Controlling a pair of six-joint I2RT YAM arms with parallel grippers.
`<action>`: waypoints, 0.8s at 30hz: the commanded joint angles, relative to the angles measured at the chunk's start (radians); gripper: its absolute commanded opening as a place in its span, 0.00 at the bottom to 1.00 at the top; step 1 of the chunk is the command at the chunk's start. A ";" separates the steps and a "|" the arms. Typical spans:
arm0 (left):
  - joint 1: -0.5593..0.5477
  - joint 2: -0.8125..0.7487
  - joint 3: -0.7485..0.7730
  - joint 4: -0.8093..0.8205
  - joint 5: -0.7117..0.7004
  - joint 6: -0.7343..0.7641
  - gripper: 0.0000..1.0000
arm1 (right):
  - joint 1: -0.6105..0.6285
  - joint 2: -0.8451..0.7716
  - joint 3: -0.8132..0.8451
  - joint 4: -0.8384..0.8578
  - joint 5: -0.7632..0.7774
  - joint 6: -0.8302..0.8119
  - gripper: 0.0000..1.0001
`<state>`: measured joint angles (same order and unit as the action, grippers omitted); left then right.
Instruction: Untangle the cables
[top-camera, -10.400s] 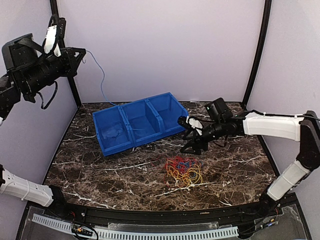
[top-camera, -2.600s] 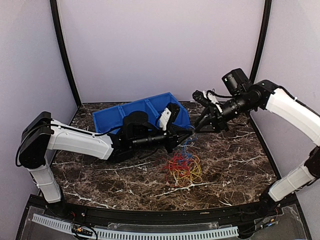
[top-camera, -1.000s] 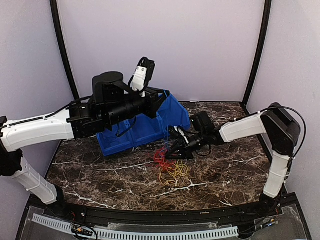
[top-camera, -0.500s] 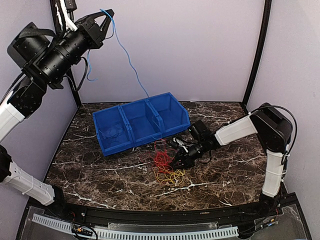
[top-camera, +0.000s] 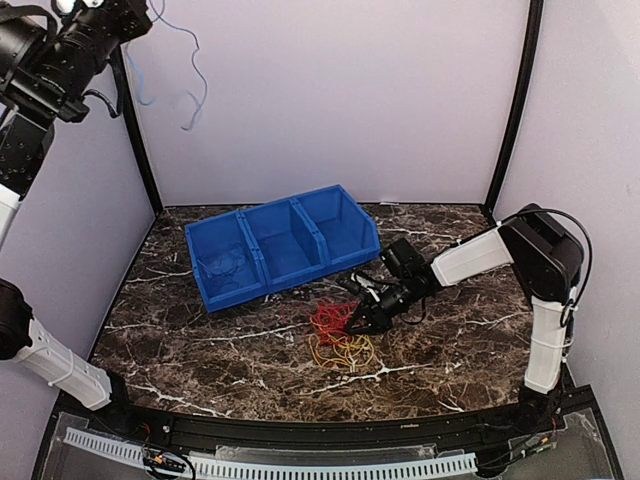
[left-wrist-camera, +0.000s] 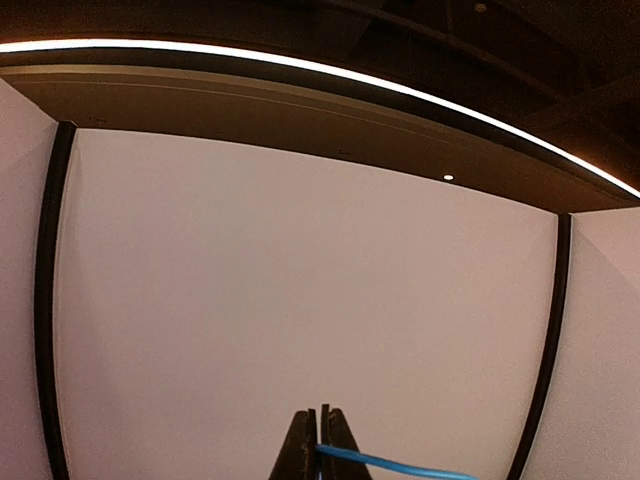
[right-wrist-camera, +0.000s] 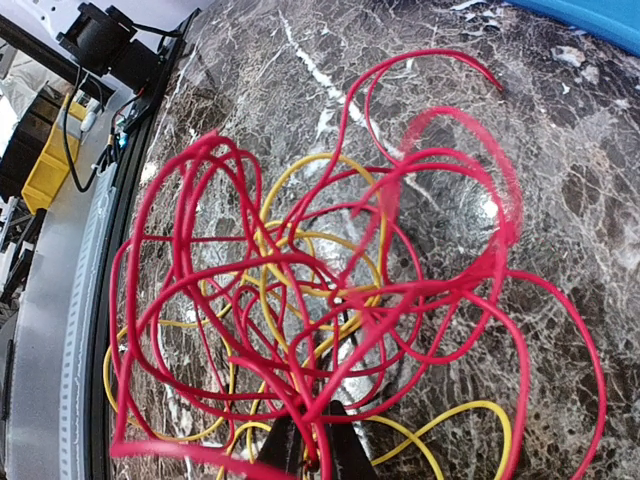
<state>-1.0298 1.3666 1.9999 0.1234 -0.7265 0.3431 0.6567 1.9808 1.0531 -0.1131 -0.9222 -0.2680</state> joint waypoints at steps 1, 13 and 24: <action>0.017 0.006 0.019 -0.036 -0.077 0.055 0.00 | -0.005 0.012 0.023 -0.017 0.001 -0.015 0.09; 0.254 0.031 -0.140 -0.538 0.180 -0.435 0.00 | -0.014 -0.100 0.082 -0.167 0.086 -0.150 0.37; 0.386 -0.027 -0.295 -0.573 0.298 -0.480 0.00 | -0.098 -0.358 0.186 -0.470 0.200 -0.308 0.77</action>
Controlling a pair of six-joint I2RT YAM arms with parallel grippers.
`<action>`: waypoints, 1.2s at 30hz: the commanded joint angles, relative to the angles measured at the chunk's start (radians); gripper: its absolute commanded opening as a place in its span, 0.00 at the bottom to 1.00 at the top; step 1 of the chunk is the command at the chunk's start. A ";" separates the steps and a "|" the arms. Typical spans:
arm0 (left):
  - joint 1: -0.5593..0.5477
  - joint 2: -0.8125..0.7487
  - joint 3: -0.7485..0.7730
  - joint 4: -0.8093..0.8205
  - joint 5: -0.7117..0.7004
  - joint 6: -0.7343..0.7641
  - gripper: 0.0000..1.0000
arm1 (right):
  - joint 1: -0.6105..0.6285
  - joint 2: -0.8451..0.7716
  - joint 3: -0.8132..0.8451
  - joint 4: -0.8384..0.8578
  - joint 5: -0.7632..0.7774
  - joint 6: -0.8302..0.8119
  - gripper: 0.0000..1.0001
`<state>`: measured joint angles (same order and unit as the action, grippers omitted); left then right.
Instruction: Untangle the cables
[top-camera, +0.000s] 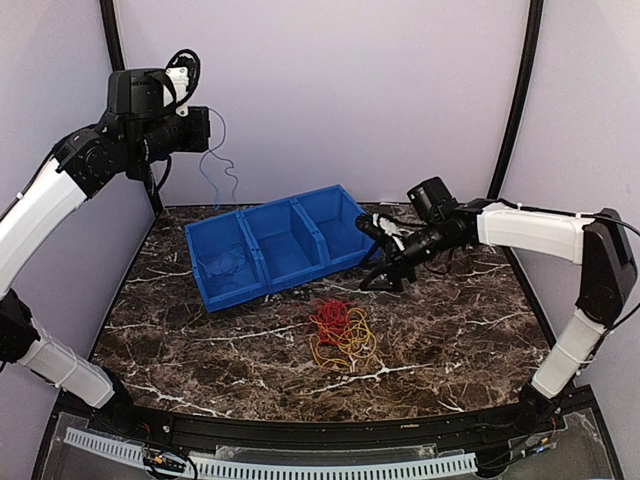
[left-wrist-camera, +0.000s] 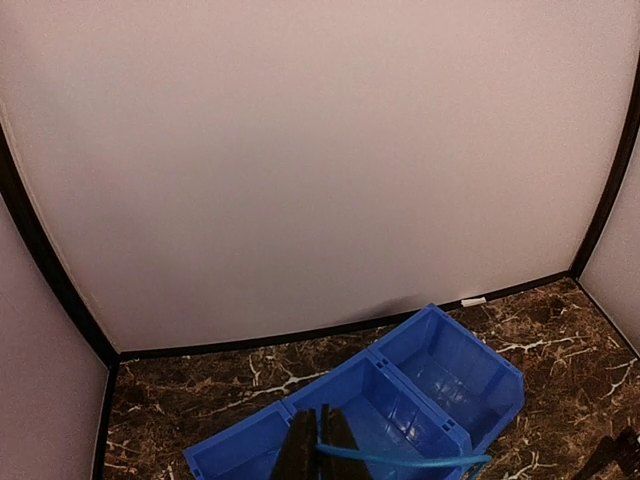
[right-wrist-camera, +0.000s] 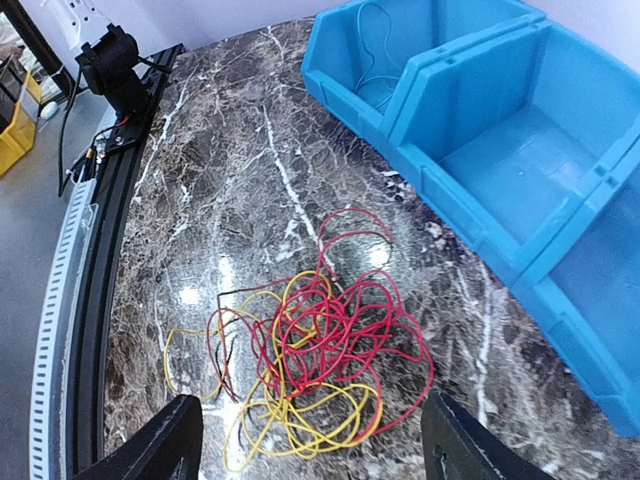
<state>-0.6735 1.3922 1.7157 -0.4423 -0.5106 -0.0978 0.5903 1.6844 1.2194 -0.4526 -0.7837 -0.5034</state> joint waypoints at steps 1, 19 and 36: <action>0.040 -0.046 -0.011 -0.009 0.091 -0.039 0.00 | -0.039 -0.079 0.019 -0.147 0.072 -0.081 0.78; 0.152 -0.047 -0.181 0.001 0.178 -0.081 0.00 | -0.078 -0.215 -0.234 0.046 0.169 -0.043 0.78; 0.232 -0.086 -0.120 0.024 0.331 -0.047 0.00 | -0.079 -0.177 -0.246 0.046 0.169 -0.055 0.78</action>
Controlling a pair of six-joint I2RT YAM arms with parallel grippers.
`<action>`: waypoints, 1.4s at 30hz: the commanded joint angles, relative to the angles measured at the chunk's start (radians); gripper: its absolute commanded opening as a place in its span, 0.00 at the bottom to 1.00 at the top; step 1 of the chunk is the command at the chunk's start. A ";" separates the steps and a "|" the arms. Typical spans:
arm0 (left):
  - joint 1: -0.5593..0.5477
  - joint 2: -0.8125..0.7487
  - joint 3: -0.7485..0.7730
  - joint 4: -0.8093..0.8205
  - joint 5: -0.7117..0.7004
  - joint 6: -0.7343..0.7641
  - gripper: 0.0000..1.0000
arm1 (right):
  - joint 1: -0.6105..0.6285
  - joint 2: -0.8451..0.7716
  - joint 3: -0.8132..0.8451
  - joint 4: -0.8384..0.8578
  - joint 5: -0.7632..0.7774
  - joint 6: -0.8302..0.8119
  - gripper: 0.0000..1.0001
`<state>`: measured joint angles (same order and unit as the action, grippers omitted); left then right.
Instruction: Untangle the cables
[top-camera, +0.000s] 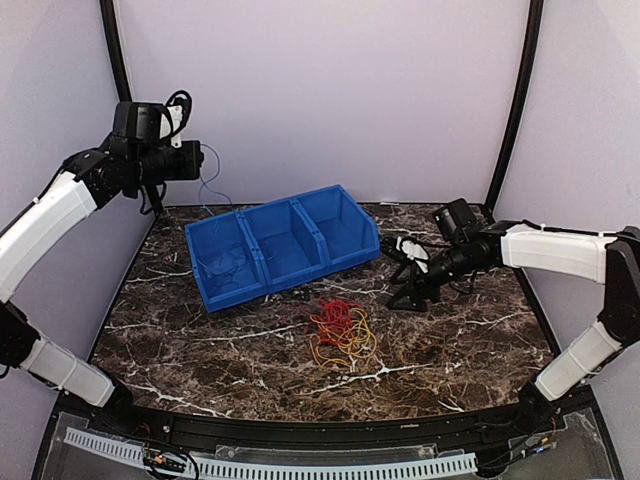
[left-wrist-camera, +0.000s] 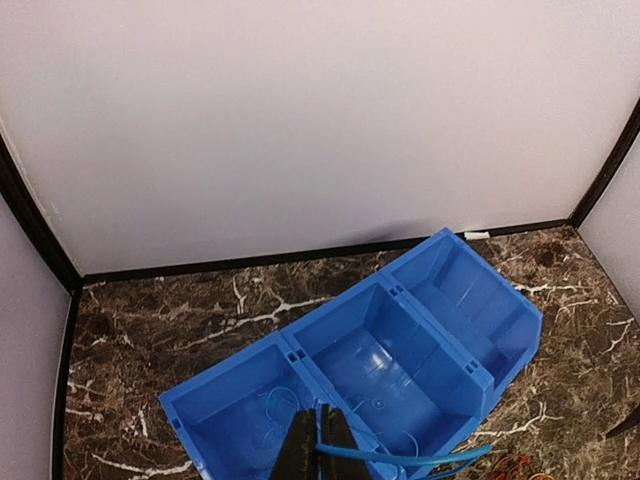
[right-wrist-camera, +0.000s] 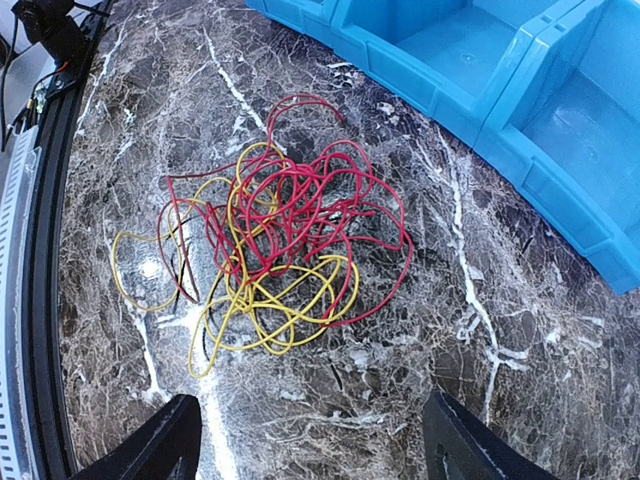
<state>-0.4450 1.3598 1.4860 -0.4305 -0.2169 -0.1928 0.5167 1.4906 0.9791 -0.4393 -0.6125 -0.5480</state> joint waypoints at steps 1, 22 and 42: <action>0.003 -0.044 0.156 -0.004 0.022 0.057 0.00 | -0.004 0.020 -0.004 0.031 -0.004 -0.011 0.78; 0.028 -0.009 -0.034 0.031 0.037 0.034 0.00 | -0.004 0.072 0.012 0.009 -0.035 -0.017 0.78; 0.075 0.057 -0.272 0.178 0.075 -0.024 0.00 | -0.004 0.097 0.018 -0.002 -0.038 -0.026 0.78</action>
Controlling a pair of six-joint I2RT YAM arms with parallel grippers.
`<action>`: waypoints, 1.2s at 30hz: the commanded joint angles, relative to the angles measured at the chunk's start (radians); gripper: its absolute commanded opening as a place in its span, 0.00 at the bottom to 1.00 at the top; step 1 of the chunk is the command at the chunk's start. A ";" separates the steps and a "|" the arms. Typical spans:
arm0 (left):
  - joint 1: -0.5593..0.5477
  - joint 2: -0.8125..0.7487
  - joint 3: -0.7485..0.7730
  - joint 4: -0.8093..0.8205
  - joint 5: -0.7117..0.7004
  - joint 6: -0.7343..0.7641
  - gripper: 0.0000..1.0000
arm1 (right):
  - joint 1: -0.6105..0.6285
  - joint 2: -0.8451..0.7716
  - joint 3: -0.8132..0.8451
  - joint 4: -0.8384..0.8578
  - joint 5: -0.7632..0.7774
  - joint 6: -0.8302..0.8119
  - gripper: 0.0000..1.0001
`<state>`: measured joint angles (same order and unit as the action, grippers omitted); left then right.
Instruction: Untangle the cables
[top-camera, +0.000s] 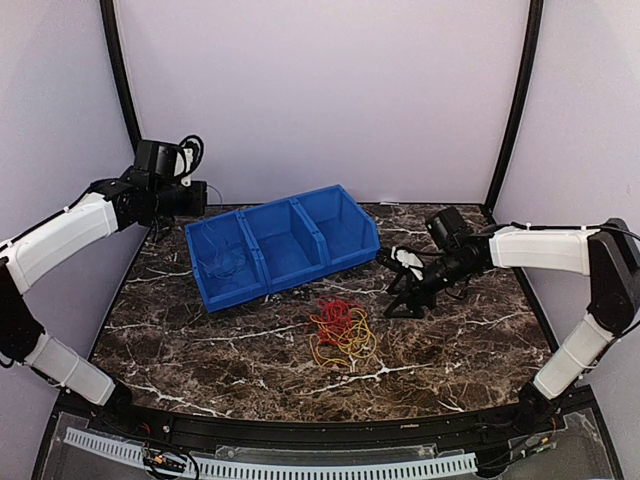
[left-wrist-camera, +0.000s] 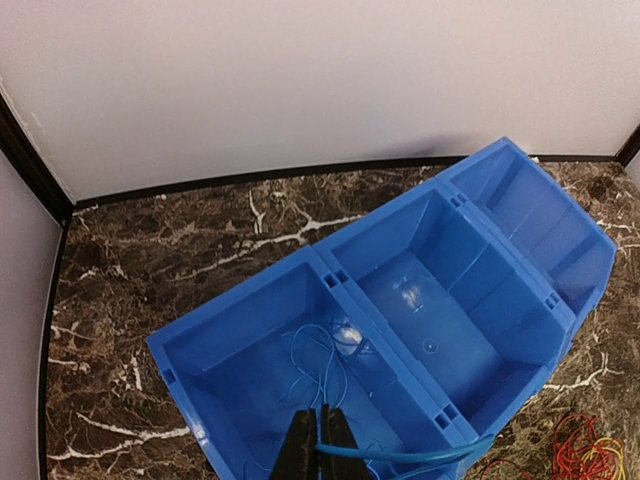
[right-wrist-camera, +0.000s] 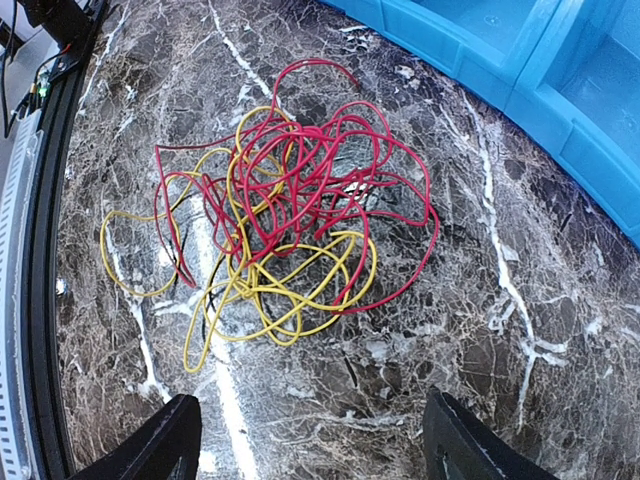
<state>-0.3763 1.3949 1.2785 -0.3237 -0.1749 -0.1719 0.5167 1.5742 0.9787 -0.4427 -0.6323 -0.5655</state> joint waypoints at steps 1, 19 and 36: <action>0.007 0.032 -0.085 0.079 0.044 -0.051 0.00 | -0.004 0.015 0.018 0.000 -0.018 -0.008 0.78; 0.092 0.248 -0.049 0.128 0.126 -0.116 0.04 | -0.003 0.031 0.023 -0.009 -0.032 -0.020 0.78; 0.100 0.052 -0.155 0.157 0.184 -0.118 0.39 | -0.001 0.041 0.038 -0.020 -0.022 -0.014 0.79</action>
<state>-0.2768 1.5620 1.1614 -0.1944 -0.0380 -0.2962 0.5167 1.6089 0.9859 -0.4656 -0.6537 -0.5724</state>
